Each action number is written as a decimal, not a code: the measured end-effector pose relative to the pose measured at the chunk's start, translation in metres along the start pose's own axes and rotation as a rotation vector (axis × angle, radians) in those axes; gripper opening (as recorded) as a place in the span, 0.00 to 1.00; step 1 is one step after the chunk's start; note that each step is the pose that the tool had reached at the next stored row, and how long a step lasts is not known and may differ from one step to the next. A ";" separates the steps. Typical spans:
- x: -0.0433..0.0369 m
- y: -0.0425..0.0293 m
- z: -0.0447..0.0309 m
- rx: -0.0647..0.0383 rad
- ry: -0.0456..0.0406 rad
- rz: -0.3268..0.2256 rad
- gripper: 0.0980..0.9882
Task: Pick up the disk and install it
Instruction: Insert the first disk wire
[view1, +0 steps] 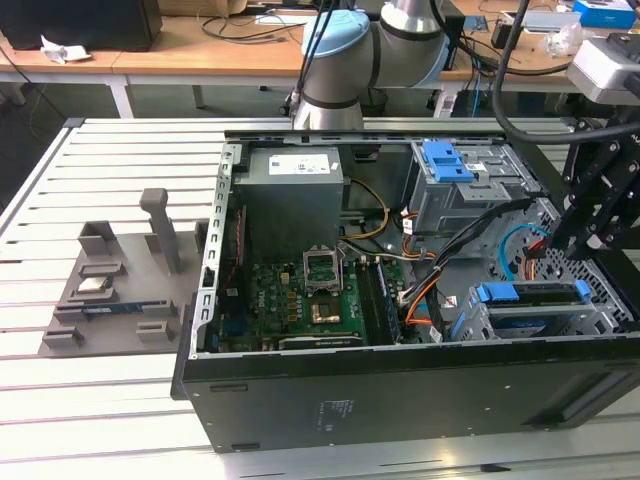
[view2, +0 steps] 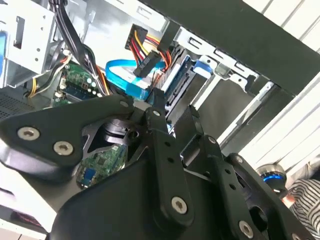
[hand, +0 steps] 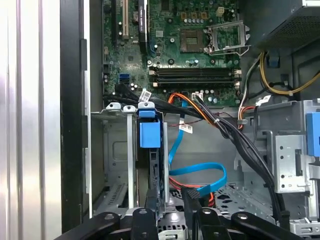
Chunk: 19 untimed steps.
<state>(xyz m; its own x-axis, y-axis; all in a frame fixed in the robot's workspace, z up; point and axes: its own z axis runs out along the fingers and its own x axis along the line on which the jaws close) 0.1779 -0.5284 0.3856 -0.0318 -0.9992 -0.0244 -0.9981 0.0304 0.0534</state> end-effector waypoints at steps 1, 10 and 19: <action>-0.0001 0.0001 -0.0010 0.000 -0.0002 0.000 0.30; -0.0123 -0.0040 0.0080 -0.008 -0.0004 0.010 0.30; -0.0306 -0.0148 0.0212 -0.015 -0.0005 0.014 0.30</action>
<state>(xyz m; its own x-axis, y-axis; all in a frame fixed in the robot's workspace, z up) 0.1925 -0.4977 0.3644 -0.0461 -0.9986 -0.0240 -0.9966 0.0444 0.0688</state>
